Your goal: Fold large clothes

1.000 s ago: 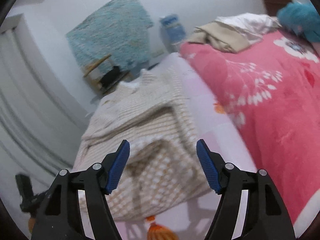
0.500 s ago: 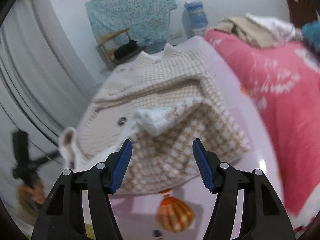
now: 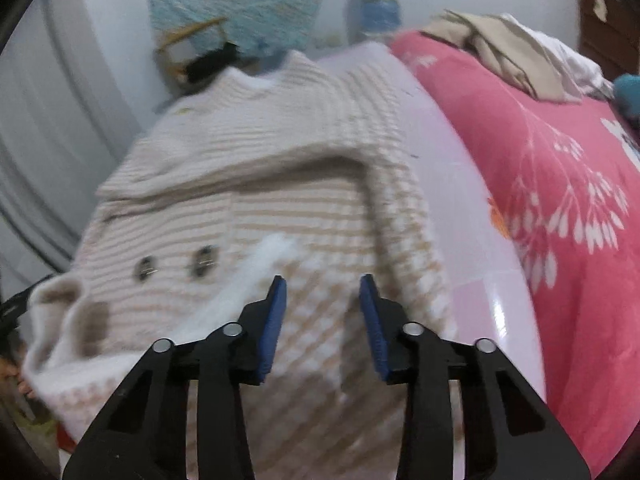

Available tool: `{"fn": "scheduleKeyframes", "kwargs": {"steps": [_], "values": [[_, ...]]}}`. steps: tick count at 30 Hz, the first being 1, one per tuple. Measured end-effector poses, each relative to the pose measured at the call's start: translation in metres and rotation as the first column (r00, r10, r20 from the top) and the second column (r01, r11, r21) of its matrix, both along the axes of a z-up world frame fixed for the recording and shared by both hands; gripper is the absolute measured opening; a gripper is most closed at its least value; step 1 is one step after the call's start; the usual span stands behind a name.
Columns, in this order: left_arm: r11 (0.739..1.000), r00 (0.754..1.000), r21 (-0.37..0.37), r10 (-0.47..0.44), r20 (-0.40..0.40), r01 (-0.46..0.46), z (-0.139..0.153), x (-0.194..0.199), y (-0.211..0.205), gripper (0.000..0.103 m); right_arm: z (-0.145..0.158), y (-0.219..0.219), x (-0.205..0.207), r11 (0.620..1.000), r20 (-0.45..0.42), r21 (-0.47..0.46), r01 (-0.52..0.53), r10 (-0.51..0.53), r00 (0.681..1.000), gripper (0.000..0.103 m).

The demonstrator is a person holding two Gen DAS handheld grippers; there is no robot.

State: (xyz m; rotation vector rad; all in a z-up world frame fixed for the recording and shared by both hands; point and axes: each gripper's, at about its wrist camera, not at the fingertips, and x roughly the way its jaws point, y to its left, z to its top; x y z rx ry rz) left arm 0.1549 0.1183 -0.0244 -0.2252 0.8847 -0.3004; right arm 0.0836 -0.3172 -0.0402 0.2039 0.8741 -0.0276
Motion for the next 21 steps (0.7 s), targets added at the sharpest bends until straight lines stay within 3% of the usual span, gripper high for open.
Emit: {"fn": "scheduleKeyframes", "kwargs": {"steps": [3, 5, 9, 12, 17, 21], "values": [[0.999, 0.998, 0.002, -0.047, 0.049, 0.047, 0.011, -0.006, 0.002, 0.059, 0.004, -0.012, 0.000, 1.000, 0.007, 0.026, -0.006, 0.006, 1.000, 0.035], [0.996, 0.993, 0.006, -0.093, 0.067, 0.092, 0.016, -0.013, 0.003, 0.060, 0.009, -0.012, -0.004, 1.000, 0.019, -0.003, -0.030, 0.030, 0.999, 0.036], [0.982, 0.980, 0.025, -0.190, 0.064, 0.189, 0.019, -0.028, -0.001, 0.062, 0.014, -0.012, -0.015, 0.995, 0.016, 0.016, -0.098, 0.098, 0.995, 0.041], [0.963, 0.963, 0.063, -0.264, 0.052, 0.261, 0.018, -0.039, -0.006, 0.062, 0.017, -0.008, -0.026, 0.987, 0.020, 0.008, -0.161, 0.161, 0.987, 0.049], [0.922, 0.931, 0.150, -0.364, 0.025, 0.357, 0.006, -0.033, -0.028, 0.072, 0.019, 0.004, -0.024, 0.965, 0.005, -0.054, -0.257, 0.258, 0.966, 0.062], [0.900, 0.911, 0.158, -0.412, 0.010, 0.406, -0.002, -0.015, -0.041, 0.073, 0.010, 0.007, 0.000, 0.942, -0.027, -0.038, -0.334, 0.333, 0.942, 0.063]]}}
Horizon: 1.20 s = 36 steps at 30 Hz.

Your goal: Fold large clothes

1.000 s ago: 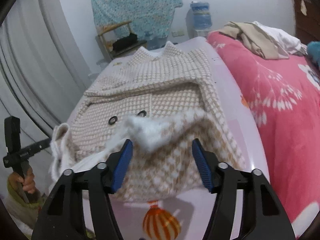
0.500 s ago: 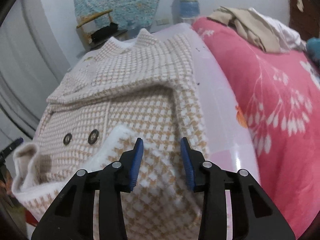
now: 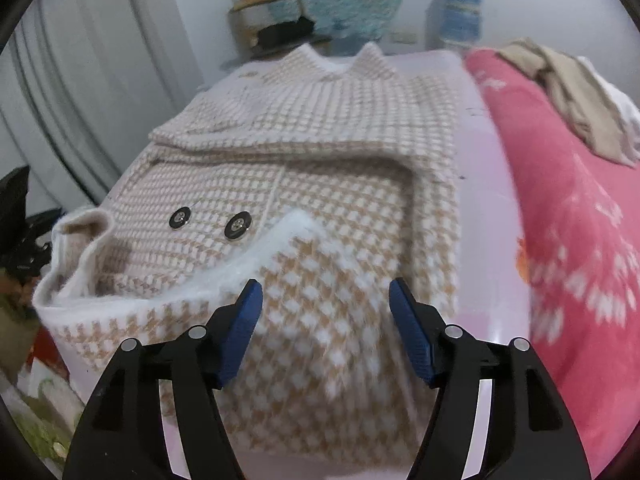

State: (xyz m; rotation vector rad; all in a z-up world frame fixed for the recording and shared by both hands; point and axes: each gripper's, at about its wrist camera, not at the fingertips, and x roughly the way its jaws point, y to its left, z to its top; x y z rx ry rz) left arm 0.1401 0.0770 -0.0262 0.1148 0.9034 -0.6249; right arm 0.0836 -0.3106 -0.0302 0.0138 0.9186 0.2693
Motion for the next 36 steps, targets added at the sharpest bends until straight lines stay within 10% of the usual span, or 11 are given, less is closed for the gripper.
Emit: {"fn": "scheduleKeyframes", "kwargs": {"steps": [6, 15, 22, 30, 36], "values": [[0.995, 0.995, -0.052, -0.091, -0.036, 0.089, -0.006, 0.016, -0.009, 0.073, -0.020, -0.011, 0.034, 0.993, -0.120, 0.099, -0.072, 0.083, 0.989, 0.061], [0.993, 0.995, -0.089, -0.084, -0.050, 0.079, -0.014, 0.021, -0.014, 0.046, -0.019, -0.005, 0.022, 0.995, -0.126, 0.092, -0.027, 0.039, 0.991, 0.007], [0.995, 0.999, -0.096, 0.004, 0.043, 0.001, 0.009, 0.010, -0.006, 0.013, 0.021, -0.013, -0.010, 0.987, 0.034, 0.131, 0.092, -0.097, 0.995, 0.005], [0.922, 0.950, -0.259, 0.240, -0.199, -0.287, -0.018, 0.034, 0.044, 0.011, 0.014, -0.067, -0.006, 0.912, 0.021, 0.308, 0.272, -0.293, 0.956, 0.005], [0.917, 0.960, -0.285, 0.256, -0.111, -0.278, 0.008, 0.034, 0.039, 0.011, 0.020, -0.070, 0.006, 0.903, 0.051, 0.324, 0.282, -0.315, 0.948, 0.005]]}}
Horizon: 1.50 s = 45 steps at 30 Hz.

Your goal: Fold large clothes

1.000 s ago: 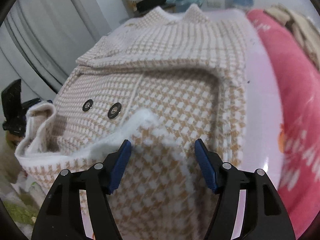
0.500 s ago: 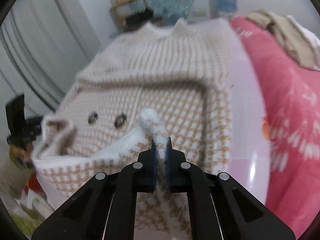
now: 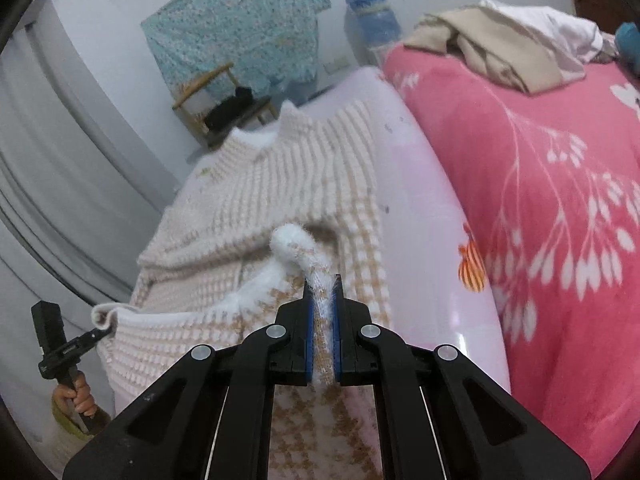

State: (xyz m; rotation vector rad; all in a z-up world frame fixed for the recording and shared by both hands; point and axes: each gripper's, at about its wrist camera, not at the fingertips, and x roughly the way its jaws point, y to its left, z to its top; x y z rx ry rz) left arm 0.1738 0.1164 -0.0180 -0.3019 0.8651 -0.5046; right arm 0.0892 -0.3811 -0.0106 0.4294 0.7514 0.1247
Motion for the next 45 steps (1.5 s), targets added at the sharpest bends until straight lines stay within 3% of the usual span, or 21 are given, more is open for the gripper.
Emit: {"fn": "scheduleKeyframes", "kwargs": {"steps": [3, 6, 8, 10, 11, 13, 17, 20, 24, 29, 33, 35, 45], "values": [[0.997, 1.000, 0.077, -0.003, -0.026, 0.005, -0.011, 0.010, -0.010, 0.012, -0.012, 0.006, 0.012, 0.997, -0.024, -0.075, 0.010, -0.012, 1.000, 0.006], [0.980, 0.999, 0.199, -0.015, -0.038, 0.023, -0.037, 0.019, -0.019, 0.019, -0.033, 0.016, 0.023, 0.979, -0.087, -0.202, 0.010, -0.028, 0.996, 0.016], [0.987, 0.999, 0.161, -0.001, -0.038, 0.007, -0.038, 0.018, -0.012, 0.022, -0.037, 0.019, 0.023, 0.970, -0.079, -0.243, 0.016, -0.036, 0.996, 0.021], [0.988, 0.999, 0.155, 0.015, -0.034, -0.009, -0.030, 0.015, -0.006, 0.028, -0.032, 0.017, 0.019, 0.965, -0.075, -0.258, 0.045, -0.067, 0.995, 0.051], [0.987, 0.999, 0.159, 0.027, -0.020, -0.023, -0.026, 0.013, -0.004, 0.040, -0.027, 0.015, 0.013, 0.962, -0.062, -0.264, 0.069, -0.089, 0.994, 0.055], [0.981, 0.997, 0.178, 0.065, 0.042, -0.072, -0.012, 0.001, 0.004, 0.049, -0.015, 0.007, -0.002, 0.963, -0.037, -0.249, 0.105, -0.117, 0.992, 0.057], [0.985, 0.993, 0.153, 0.063, 0.104, -0.078, 0.013, -0.028, 0.014, 0.049, 0.005, -0.007, -0.037, 0.982, -0.016, -0.132, 0.138, -0.141, 0.990, 0.061], [0.998, 0.996, 0.058, -0.011, 0.083, 0.006, 0.020, -0.054, 0.013, 0.049, 0.011, -0.006, -0.070, 0.991, -0.008, -0.044, 0.125, -0.125, 0.992, 0.064], [0.990, 0.994, -0.105, -0.101, -0.049, 0.096, 0.002, -0.078, 0.012, 0.050, 0.001, 0.010, -0.109, 0.995, -0.045, 0.035, 0.097, -0.095, 0.994, 0.065], [0.971, 0.973, -0.238, -0.061, -0.223, 0.006, -0.040, -0.084, 0.011, 0.065, -0.031, 0.016, -0.118, 0.976, -0.128, 0.171, 0.136, -0.115, 0.985, 0.065], [0.920, 0.963, -0.376, 0.004, -0.268, -0.109, -0.055, -0.074, 0.023, 0.067, -0.049, 0.012, -0.111, 0.951, -0.147, 0.240, 0.195, -0.162, 0.976, 0.065], [0.881, 0.955, -0.446, 0.023, -0.296, -0.159, -0.061, -0.069, 0.028, 0.067, -0.054, 0.006, -0.106, 0.933, -0.142, 0.272, 0.236, -0.204, 0.969, 0.063], [0.756, 0.934, -0.590, 0.076, -0.349, -0.282, -0.071, -0.073, 0.042, 0.069, -0.053, -0.001, -0.095, 0.887, -0.108, 0.337, 0.315, -0.296, 0.949, 0.061]]}}
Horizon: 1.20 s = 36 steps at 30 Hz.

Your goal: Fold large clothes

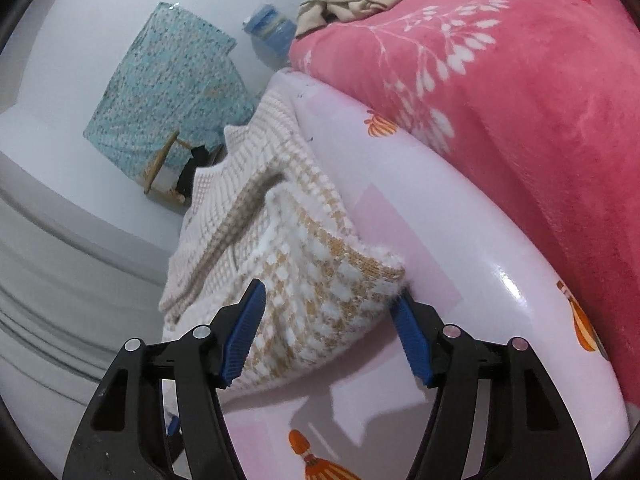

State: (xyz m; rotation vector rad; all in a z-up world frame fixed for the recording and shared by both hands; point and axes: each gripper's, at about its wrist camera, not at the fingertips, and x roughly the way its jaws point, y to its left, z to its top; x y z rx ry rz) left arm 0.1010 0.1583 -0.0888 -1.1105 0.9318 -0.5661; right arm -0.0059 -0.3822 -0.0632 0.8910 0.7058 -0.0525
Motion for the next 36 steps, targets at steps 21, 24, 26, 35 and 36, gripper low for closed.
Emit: {"fn": "scheduleKeyframes", "kwargs": {"steps": [21, 24, 26, 35, 36], "values": [[0.947, 0.972, 0.284, 0.195, -0.133, -0.151, 0.023, 0.013, -0.025, 0.037, -0.007, 0.007, 0.009, 0.980, -0.022, -0.031, 0.198, -0.199, 0.980, 0.043], [0.907, 0.979, 0.399, 0.182, -0.087, -0.133, 0.027, 0.009, -0.030, 0.019, -0.009, 0.007, 0.009, 0.977, -0.023, -0.064, 0.204, -0.206, 0.978, 0.026], [0.884, 0.986, 0.451, 0.162, -0.043, -0.125, 0.028, 0.003, -0.032, 0.011, -0.008, 0.007, 0.008, 0.979, -0.019, -0.072, 0.188, -0.190, 0.982, 0.016], [0.782, 0.979, 0.601, 0.053, 0.198, -0.164, 0.072, -0.024, -0.039, 0.003, 0.031, 0.022, -0.015, 0.975, 0.068, -0.184, 0.124, -0.113, 0.991, 0.007], [0.784, 0.976, 0.597, 0.050, 0.211, -0.169, 0.075, -0.027, -0.036, 0.003, 0.033, 0.023, -0.019, 0.977, 0.071, -0.179, 0.114, -0.102, 0.992, 0.007]]}}
